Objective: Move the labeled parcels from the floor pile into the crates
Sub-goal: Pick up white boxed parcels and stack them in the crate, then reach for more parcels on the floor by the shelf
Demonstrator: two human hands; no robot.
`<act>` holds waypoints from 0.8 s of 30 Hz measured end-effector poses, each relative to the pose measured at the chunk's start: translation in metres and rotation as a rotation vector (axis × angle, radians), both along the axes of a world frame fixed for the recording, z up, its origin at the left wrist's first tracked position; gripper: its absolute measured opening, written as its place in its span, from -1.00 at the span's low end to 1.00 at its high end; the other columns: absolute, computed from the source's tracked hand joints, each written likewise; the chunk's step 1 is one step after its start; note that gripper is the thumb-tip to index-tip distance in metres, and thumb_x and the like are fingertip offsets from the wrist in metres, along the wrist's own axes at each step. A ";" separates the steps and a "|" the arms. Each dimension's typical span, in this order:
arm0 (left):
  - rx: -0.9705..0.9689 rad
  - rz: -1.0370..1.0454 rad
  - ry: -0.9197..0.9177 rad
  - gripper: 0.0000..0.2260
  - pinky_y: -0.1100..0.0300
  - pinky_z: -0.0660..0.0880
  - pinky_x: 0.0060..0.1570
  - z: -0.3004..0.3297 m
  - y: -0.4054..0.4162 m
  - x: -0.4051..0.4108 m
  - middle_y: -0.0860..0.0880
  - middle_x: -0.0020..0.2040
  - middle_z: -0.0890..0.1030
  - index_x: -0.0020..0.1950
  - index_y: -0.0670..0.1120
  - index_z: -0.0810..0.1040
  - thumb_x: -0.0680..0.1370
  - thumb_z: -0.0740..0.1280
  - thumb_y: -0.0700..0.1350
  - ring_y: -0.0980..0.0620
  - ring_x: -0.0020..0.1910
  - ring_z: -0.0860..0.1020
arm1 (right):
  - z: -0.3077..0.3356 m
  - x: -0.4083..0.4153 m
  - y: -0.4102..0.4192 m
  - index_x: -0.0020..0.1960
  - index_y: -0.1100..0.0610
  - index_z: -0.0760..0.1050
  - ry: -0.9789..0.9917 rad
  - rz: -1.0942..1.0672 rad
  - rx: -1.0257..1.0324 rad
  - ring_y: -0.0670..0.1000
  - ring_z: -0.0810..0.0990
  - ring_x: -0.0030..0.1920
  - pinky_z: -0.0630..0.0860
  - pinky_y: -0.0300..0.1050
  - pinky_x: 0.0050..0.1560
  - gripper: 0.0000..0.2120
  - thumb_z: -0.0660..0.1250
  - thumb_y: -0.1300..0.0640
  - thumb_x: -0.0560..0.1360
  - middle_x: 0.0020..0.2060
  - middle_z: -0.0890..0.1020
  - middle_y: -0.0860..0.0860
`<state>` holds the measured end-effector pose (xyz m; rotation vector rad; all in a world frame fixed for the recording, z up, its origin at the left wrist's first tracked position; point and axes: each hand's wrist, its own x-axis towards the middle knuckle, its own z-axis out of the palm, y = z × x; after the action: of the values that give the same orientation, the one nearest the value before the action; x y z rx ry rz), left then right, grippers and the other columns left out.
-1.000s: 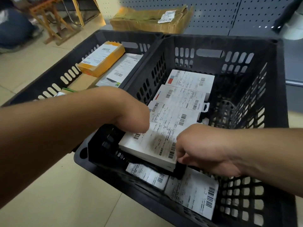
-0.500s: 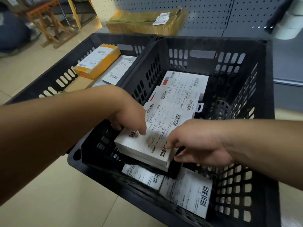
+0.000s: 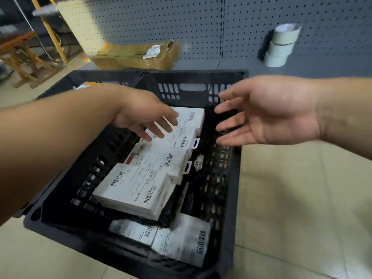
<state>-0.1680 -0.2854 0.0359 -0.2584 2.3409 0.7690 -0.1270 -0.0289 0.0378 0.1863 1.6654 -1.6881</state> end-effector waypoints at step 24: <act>0.412 -0.089 0.189 -0.80 -0.01 0.65 0.05 -0.012 0.342 0.015 -0.05 0.09 0.72 0.17 -0.07 0.62 0.63 0.34 -0.01 -0.07 -0.01 0.72 | -0.058 0.053 0.404 0.20 0.15 0.55 -0.026 -0.465 0.515 0.25 0.75 -0.04 0.62 0.08 -0.06 -0.57 0.15 -0.18 0.65 -0.01 0.75 0.14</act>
<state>-0.1531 0.0569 0.0240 0.1013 2.2800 1.2492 -0.0744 0.3754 -0.0207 0.8960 2.1241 -1.5162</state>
